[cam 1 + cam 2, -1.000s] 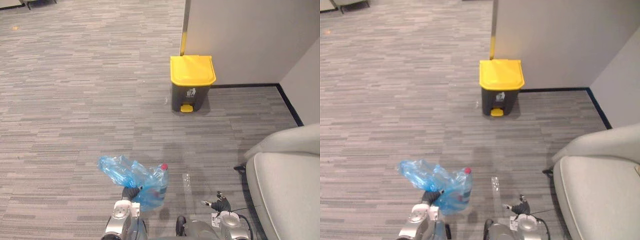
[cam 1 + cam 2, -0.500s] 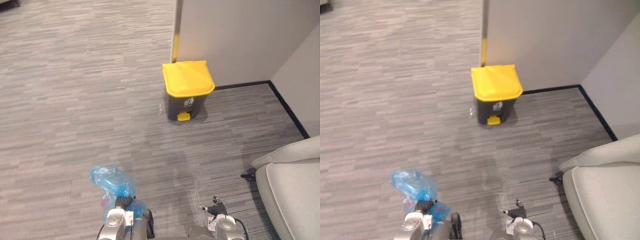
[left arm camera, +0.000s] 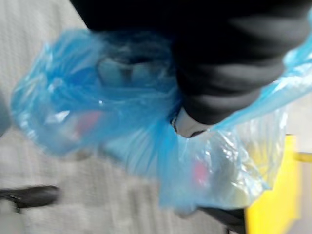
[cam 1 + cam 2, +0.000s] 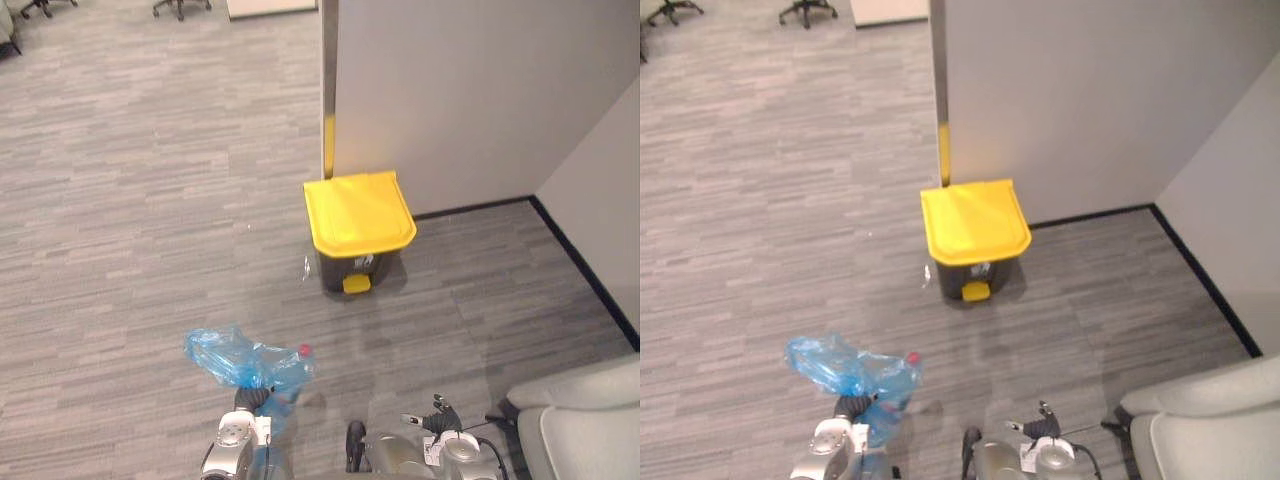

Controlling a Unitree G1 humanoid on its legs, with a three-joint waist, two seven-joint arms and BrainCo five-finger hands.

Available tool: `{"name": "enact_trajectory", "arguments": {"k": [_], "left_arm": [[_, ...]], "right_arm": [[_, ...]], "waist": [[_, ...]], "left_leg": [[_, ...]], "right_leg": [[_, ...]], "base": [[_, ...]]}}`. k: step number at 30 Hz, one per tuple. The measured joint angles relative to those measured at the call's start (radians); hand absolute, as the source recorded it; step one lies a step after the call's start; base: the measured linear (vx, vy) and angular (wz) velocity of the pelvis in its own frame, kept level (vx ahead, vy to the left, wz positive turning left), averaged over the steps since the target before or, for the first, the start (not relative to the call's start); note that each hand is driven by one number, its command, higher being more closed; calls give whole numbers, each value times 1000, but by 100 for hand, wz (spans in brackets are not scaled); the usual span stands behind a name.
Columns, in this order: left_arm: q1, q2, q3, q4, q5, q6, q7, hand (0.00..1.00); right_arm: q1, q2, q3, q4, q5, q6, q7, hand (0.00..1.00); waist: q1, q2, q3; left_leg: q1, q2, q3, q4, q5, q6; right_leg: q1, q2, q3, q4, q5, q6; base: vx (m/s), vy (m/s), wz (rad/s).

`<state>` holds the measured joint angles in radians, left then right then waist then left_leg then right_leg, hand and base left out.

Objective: Gather rubbish on tea table into small bin, then transfer packed bag to large trash can.

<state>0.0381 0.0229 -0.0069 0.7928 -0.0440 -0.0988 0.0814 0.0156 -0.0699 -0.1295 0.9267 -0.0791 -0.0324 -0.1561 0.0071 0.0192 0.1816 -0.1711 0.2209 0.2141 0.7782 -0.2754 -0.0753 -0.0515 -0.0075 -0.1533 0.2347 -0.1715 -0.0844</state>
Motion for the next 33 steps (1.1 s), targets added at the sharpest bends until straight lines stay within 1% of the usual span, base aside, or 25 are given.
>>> {"name": "enact_trajectory", "arguments": {"k": [2,3,4,5,6,7,9,11,12,13,15,16,17,18,20,21,22,23,24,25,27,29,30,32,33], "left_arm": [[-6,0,0,4,0,1,-2,100],[-8,0,-4,6,0,2,-5,100],[-7,-1,-15,15,0,2,-6,100],[-4,-4,-15,20,0,2,-6,100],[3,3,-13,36,0,2,-5,100],[5,6,-14,44,0,3,-5,100],[10,30,-14,46,0,3,-4,100],[17,31,-19,57,0,4,-4,100],[19,31,-24,66,1,8,-4,100],[19,32,-24,66,1,9,-3,100],[19,50,-31,66,1,9,0,100],[18,63,-46,65,1,10,4,100],[16,78,-52,66,1,11,4,100],[9,89,-49,66,0,11,6,100],[-1,94,-49,66,0,12,9,100],[-7,95,-50,67,1,12,9,100],[-7,112,-51,74,1,8,8,100],[-18,98,-48,91,1,9,9,100],[-21,75,-47,110,2,10,9,100],[-24,62,-45,112,2,8,9,100],[-33,53,-44,113,2,7,5,100],[-40,32,-29,113,2,7,1,100],[-38,13,-11,104,2,7,0,100],[-31,-5,-11,89,2,4,-3,100],[-30,-12,-11,81,2,4,-6,100]], "right_arm": [[-7,12,-27,1,1,0,0,0],[-5,13,-33,4,2,2,-1,0],[4,5,-34,9,2,2,-2,0],[7,-4,-34,15,2,2,-2,0],[3,-11,-32,48,2,5,-2,0],[3,-7,-31,50,2,7,-2,0],[9,12,-25,50,1,6,0,0],[6,14,-25,50,1,5,0,0],[2,14,-25,47,0,5,0,0],[1,16,-24,44,0,5,1,0],[3,34,-24,36,-1,4,2,0],[1,32,-22,35,-1,2,3,0],[-3,30,-22,36,-1,2,2,0],[-14,27,-19,36,-1,2,2,0],[-22,24,-13,36,-2,2,2,0],[-27,21,-5,35,-2,1,2,0],[-13,22,4,36,-1,-1,1,0],[-15,15,4,37,1,-4,3,0],[-23,-11,7,44,-1,-7,1,0],[-26,-17,7,46,-1,-8,1,0],[-24,-17,1,56,-1,-6,1,0],[-10,-14,-18,56,2,-6,-2,0],[1,-8,-16,46,2,-6,-1,0],[4,-8,-17,33,3,-7,-2,0],[-3,-8,-25,26,3,-8,-2,0]], "waist": [[2,-2,3],[3,-5,3],[3,2,-1],[5,7,-2],[19,23,-13],[21,17,-17],[20,-17,-31],[27,-26,-36],[27,-22,-34],[26,-20,-33],[25,-21,-31],[13,-20,-29],[3,-21,-30],[-3,-19,-28],[-7,1,-15],[-8,1,-15],[-9,-32,-20],[-15,-16,-15],[-13,23,-24],[-13,37,-25],[-17,40,-24],[-19,31,-9],[-13,18,-3],[-9,12,-1],[-8,15,0]], "left_leg": [[-44,-16,2,-138,2,3],[-53,-49,-8,-291,19,5],[-40,-84,-28,-445,86,-14],[-33,-91,-40,-503,120,-23],[-22,-98,-56,-534,233,-7],[-19,-109,-54,-537,232,-2],[-16,-156,-17,-533,169,23],[0,-186,13,-528,128,40],[25,-199,32,-535,107,51],[37,-201,39,-537,101,53],[95,-208,49,-552,96,66],[129,-206,45,-560,82,78],[151,-206,39,-570,81,79],[180,-192,32,-594,81,79],[209,-164,27,-613,81,78],[225,-151,23,-619,81,77],[247,-182,10,-619,74,63],[255,-174,-7,-617,60,42],[259,-141,-29,-616,56,34],[262,-127,-35,-616,66,21],[260,-116,-36,-591,81,4],[235,-99,-32,-425,86,-4],[176,-79,-31,-261,97,-32],[117,-47,6,-146,62,-24],[77,-35,32,-168,40,-12]], "right_leg": [[18,-19,8,-14,-7,18],[30,-42,11,-14,-21,41],[40,-54,17,-17,-33,67],[41,-51,22,-18,-38,76],[41,-46,58,-11,-57,108],[45,-54,71,-15,-56,114],[48,-106,104,-26,-74,152],[31,-139,143,20,-92,178],[-6,-152,180,113,-102,195],[-25,-152,191,165,-102,195],[-112,-156,206,397,-73,235],[-152,-159,190,497,-100,216],[-172,-152,168,516,-126,190],[-210,-126,137,508,-149,152],[-255,-80,99,446,-156,129],[-275,-46,85,318,-123,116],[-261,-45,87,129,79,53],[-253,-38,77,152,67,31],[-238,-13,68,137,68,33],[-220,2,63,110,65,29],[-191,8,50,85,54,20],[-108,5,40,45,45,13],[-52,-8,36,17,38,2],[-13,-14,36,-9,33,-6],[-6,-22,37,-18,32,-4]], "base": [[177,132,-8],[178,177,6],[183,200,0],[205,246,-30],[169,205,-31],[225,243,-25],[259,247,-18],[273,241,-46],[198,162,-43],[311,219,-33],[351,136,-7],[324,33,17],[335,-34,25],[261,-57,15],[318,-114,4],[400,-151,19],[351,-114,23],[366,-97,15],[356,-104,-9],[329,-111,-13],[295,-113,12],[283,-80,26],[110,-7,11],[117,40,-1],[115,90,-3]]}}
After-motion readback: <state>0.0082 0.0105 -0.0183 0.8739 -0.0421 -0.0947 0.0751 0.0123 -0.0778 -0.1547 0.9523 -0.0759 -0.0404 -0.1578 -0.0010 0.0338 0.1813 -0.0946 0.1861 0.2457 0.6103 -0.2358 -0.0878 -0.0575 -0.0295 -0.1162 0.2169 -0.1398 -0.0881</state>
